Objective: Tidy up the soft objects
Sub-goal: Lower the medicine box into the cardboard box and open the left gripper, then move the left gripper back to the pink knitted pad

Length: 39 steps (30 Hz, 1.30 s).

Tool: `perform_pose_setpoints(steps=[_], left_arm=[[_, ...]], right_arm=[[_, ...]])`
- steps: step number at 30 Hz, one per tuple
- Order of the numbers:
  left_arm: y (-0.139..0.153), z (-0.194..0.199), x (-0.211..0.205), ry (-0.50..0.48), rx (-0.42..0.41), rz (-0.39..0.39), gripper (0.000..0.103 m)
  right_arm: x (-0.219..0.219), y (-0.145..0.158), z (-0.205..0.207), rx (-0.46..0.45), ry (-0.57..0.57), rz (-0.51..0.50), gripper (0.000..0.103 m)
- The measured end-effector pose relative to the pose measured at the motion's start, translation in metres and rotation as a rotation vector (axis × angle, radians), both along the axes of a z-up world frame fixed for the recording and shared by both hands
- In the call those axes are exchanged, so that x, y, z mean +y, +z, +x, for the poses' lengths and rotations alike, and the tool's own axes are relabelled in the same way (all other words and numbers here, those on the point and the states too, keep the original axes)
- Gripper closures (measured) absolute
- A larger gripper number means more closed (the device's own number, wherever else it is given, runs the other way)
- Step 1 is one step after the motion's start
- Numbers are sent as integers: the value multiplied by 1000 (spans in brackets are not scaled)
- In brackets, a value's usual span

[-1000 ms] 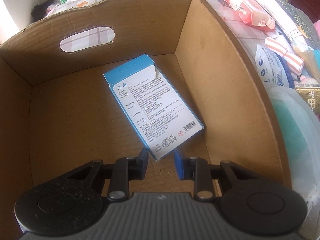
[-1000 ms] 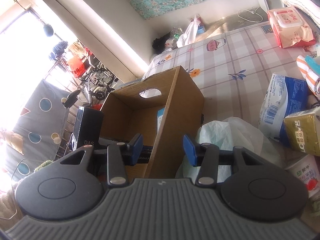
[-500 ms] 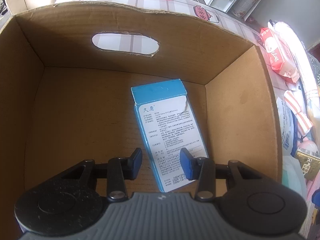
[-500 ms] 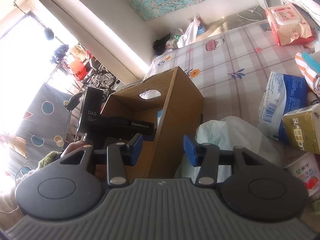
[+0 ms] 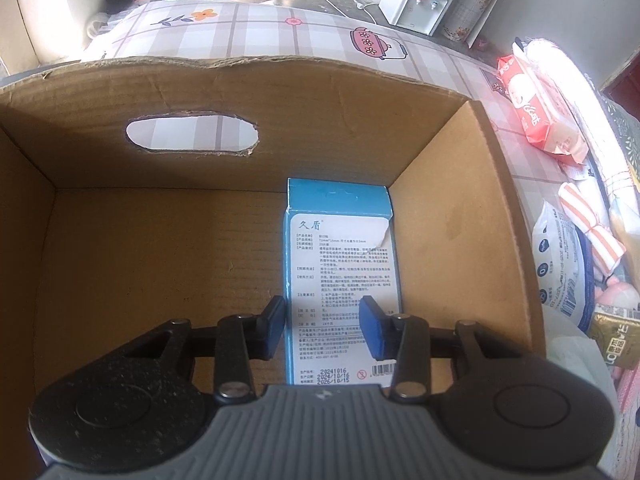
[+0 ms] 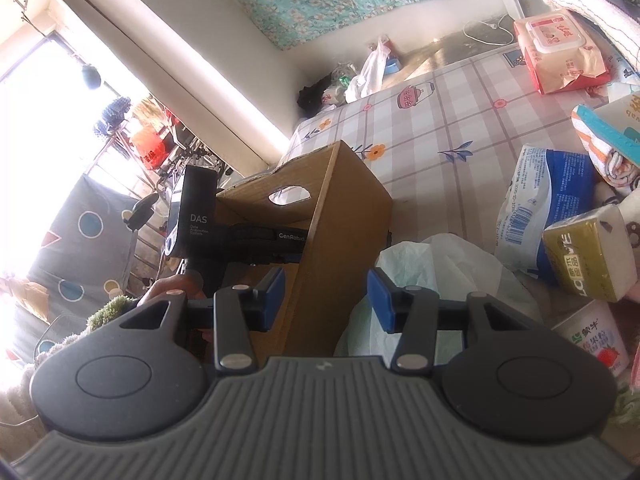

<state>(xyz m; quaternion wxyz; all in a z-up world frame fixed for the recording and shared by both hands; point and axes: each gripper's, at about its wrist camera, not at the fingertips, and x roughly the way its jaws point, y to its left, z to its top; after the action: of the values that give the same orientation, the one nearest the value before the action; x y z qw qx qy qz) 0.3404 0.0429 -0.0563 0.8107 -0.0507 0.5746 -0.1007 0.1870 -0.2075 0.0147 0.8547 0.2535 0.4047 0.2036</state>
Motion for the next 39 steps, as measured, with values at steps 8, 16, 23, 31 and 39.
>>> perform_pose_setpoints(steps=[8,16,23,31,39], left_arm=[[44,-36,6,-12,-129,51,46],[127,-120,-7,-87,-384,86,38],[159,-204,-50,-194,-489,-18,32],[112,-253,-145,-334,-465,-176,36],[60,-260,-222,-408,-452,-197,53]], right_arm=[[-7,18,-20,-55,-29,-39,57],[-24,43,-62,-136,-66,-149,56],[-67,51,-102,-149,-144,-282,52],[-115,42,-117,-150,-118,-468,48],[-149,11,-104,-119,11,-637,48]])
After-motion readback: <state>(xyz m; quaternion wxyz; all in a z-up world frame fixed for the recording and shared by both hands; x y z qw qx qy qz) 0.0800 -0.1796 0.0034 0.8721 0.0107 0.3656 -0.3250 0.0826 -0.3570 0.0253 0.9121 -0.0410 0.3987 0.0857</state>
